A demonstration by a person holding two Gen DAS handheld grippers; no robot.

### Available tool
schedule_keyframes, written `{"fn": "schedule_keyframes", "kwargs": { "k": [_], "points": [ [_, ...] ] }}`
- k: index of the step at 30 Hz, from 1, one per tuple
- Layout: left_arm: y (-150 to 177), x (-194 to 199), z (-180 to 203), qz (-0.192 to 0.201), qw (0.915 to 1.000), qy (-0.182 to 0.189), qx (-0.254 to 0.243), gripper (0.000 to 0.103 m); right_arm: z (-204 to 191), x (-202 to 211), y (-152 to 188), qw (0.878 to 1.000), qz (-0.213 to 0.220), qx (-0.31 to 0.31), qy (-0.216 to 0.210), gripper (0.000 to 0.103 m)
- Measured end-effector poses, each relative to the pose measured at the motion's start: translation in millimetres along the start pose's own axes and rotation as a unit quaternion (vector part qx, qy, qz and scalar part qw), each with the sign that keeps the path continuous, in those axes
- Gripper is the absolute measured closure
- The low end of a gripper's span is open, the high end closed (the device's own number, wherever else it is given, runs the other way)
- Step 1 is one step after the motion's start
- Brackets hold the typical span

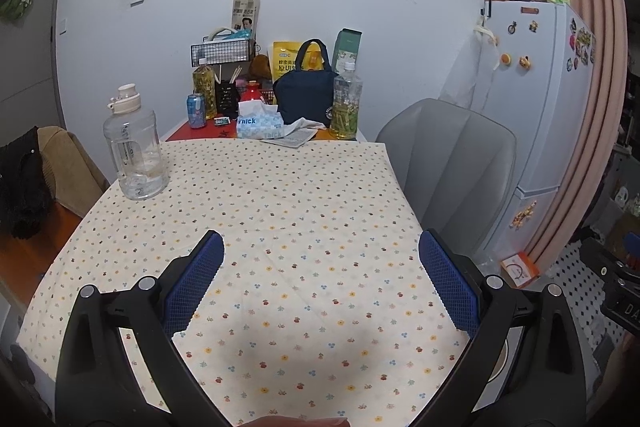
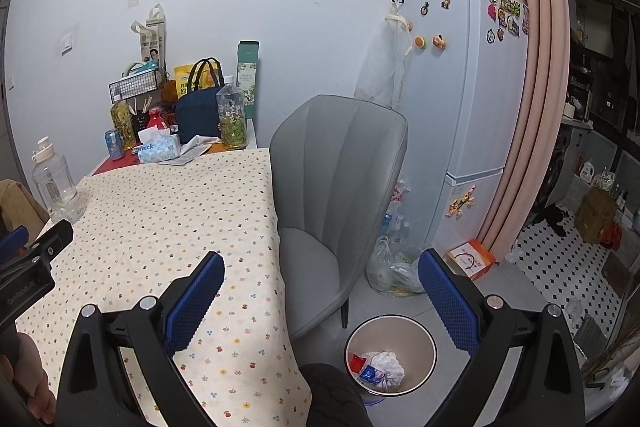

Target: Collect trash

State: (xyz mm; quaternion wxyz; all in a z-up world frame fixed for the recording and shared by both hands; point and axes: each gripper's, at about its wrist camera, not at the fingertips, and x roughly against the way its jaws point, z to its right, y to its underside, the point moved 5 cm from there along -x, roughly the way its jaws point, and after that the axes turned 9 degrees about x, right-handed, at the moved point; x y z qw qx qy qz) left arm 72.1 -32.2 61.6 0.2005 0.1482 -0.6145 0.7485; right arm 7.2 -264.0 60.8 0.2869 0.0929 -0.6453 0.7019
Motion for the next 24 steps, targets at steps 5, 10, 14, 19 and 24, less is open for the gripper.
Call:
{"fn": "schedule_keyframes", "kwargs": {
  "k": [5,10,14,19,24],
  "points": [
    [0.9,-2.4,-0.3,-0.001,1.0,-0.004,0.0,0.006,0.8,-2.8,1.7,1.0,-0.004,0.0,-0.001,0.008],
    [1.8,-3.5,-0.1,-0.001,1.0,-0.004,0.001,0.006,2.1,-3.7,1.0,1.0,-0.003,-0.003,-0.001,0.008],
    [2.2,-3.0,-1.6,-0.001,1.0,-0.004,0.001,0.006,1.9,-4.9,1.5,1.0,-0.002,-0.002,0.0,0.008],
    [2.1,-3.1,-4.1,0.001,1.0,-0.005,0.002,0.006,-0.1,-5.1,2.4,1.0,-0.001,0.001,-0.002,0.008],
    [2.5,-2.6,-5.5,0.001,1.0,-0.005,0.003,0.006,-1.8,-4.8,3.8,1.0,-0.001,0.002,-0.003,0.008]
  ]
}}
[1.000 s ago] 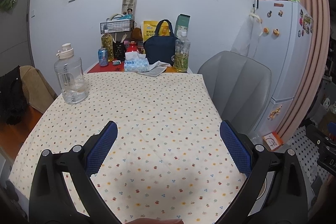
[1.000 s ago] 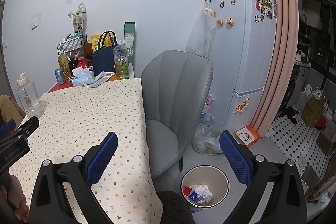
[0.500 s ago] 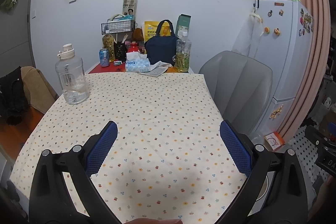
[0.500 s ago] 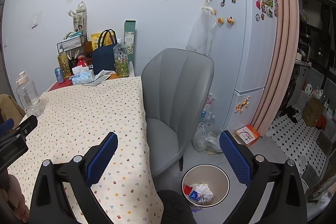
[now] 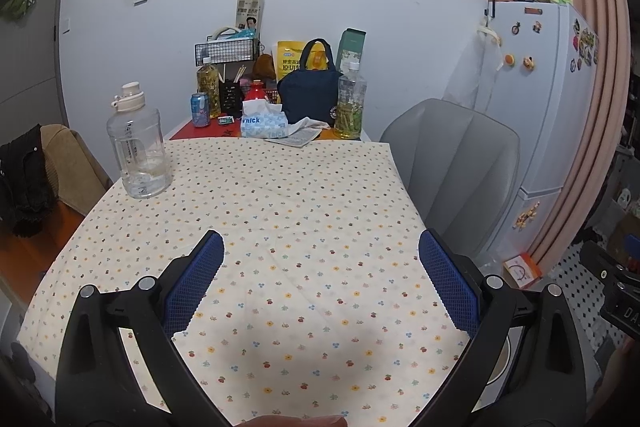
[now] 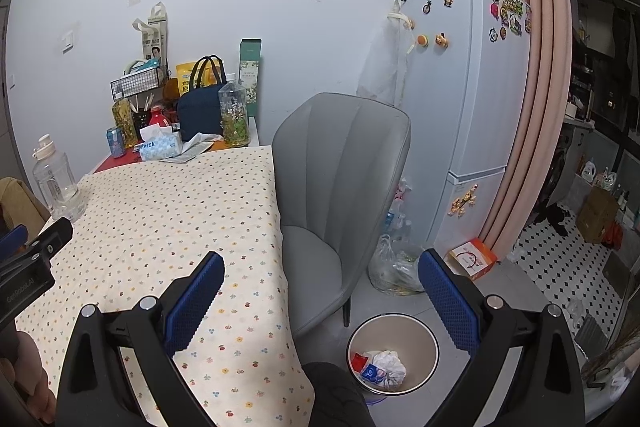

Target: Collect trash

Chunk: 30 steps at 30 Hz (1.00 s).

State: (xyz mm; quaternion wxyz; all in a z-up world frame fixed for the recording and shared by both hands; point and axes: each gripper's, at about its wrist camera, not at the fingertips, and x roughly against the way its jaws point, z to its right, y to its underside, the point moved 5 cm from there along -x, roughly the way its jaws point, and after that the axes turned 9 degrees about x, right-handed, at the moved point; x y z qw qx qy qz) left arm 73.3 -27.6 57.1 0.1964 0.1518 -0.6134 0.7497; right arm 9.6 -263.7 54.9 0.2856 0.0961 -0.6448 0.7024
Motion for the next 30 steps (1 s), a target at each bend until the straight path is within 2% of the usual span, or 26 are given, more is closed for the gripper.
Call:
{"fn": "schedule_keyframes", "kwargs": {
  "k": [30],
  "points": [
    [1.8,-0.6,-4.3,-0.001,1.0,-0.003,0.003,0.006,-4.0,-1.9,2.3,1.0,-0.001,0.003,0.0,0.008]
  ]
}}
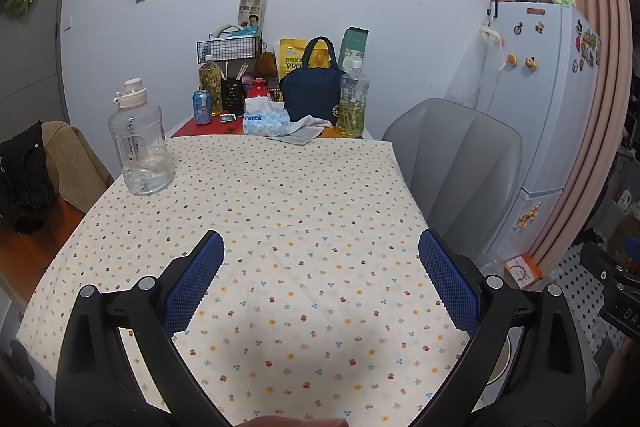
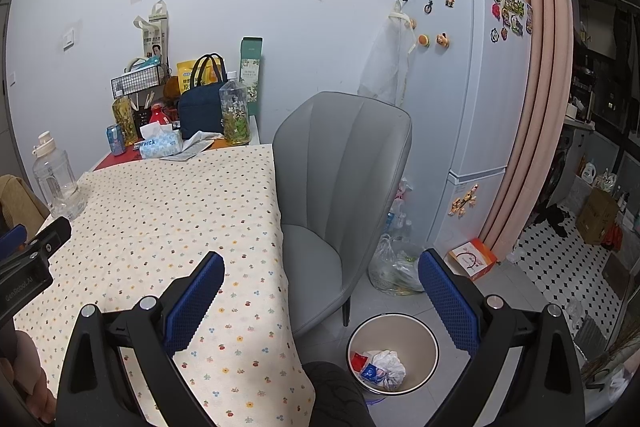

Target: Collect trash

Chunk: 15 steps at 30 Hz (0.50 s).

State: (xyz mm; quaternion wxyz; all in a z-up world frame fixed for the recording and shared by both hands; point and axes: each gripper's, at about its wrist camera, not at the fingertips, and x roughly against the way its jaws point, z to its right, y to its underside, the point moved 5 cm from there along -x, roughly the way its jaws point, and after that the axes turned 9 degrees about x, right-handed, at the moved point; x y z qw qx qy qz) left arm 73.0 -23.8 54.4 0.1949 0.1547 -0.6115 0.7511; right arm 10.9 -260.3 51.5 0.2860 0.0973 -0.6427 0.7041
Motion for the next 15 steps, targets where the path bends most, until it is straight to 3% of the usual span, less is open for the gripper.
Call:
{"fn": "schedule_keyframes", "kwargs": {
  "k": [15],
  "points": [
    [1.3,0.1,-0.3,0.0,1.0,0.0,0.0,0.006,0.2,-0.5,0.9,1.0,0.0,0.001,-0.001,0.008]
  ]
}}
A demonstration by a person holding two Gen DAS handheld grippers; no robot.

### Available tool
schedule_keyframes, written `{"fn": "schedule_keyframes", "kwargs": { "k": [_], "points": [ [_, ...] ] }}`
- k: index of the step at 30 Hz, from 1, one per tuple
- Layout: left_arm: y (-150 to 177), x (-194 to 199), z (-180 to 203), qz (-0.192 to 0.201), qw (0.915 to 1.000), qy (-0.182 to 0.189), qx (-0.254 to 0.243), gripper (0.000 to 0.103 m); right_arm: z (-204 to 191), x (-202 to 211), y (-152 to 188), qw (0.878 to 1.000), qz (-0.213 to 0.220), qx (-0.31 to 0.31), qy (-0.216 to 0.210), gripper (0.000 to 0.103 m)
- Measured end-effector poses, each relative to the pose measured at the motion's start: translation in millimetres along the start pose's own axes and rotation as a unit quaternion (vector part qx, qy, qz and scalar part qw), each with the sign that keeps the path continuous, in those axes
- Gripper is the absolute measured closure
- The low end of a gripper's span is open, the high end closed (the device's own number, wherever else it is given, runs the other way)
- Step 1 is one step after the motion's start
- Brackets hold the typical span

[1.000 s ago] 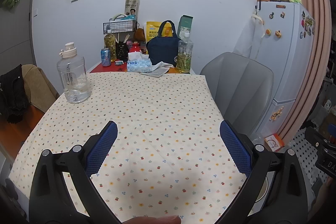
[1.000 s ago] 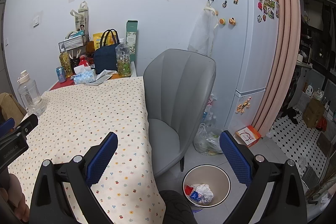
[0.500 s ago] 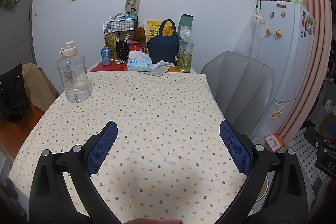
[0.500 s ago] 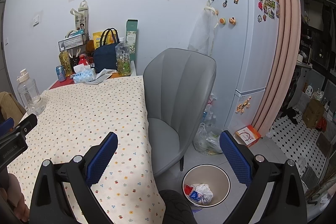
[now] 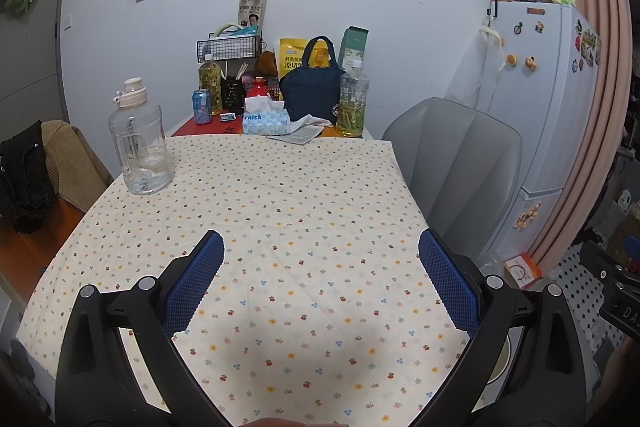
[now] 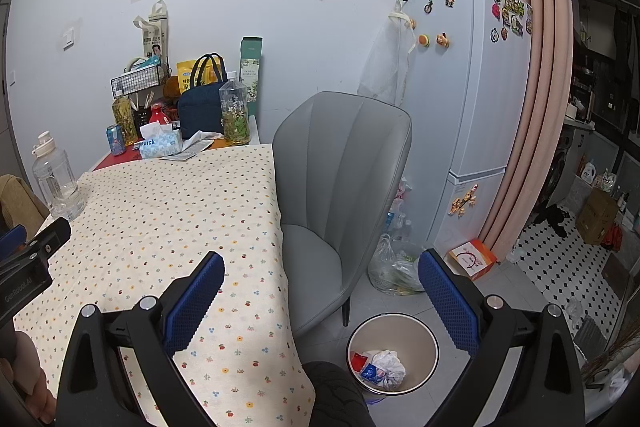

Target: Collect trash

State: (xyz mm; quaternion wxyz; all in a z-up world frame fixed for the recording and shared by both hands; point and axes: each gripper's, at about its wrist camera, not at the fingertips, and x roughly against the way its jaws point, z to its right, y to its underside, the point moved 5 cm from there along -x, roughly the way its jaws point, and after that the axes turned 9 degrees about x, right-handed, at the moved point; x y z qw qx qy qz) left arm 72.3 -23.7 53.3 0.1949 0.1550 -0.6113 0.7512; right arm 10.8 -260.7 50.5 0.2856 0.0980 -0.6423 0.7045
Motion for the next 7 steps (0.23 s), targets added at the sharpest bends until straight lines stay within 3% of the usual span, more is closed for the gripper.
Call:
{"fn": "schedule_keyframes", "kwargs": {
  "k": [7],
  "points": [
    [2.3,-1.8,-0.9,-0.003,1.0,0.0,0.001,0.006,0.4,-1.7,0.6,1.0,-0.002,0.001,-0.002,0.008]
  ]
}}
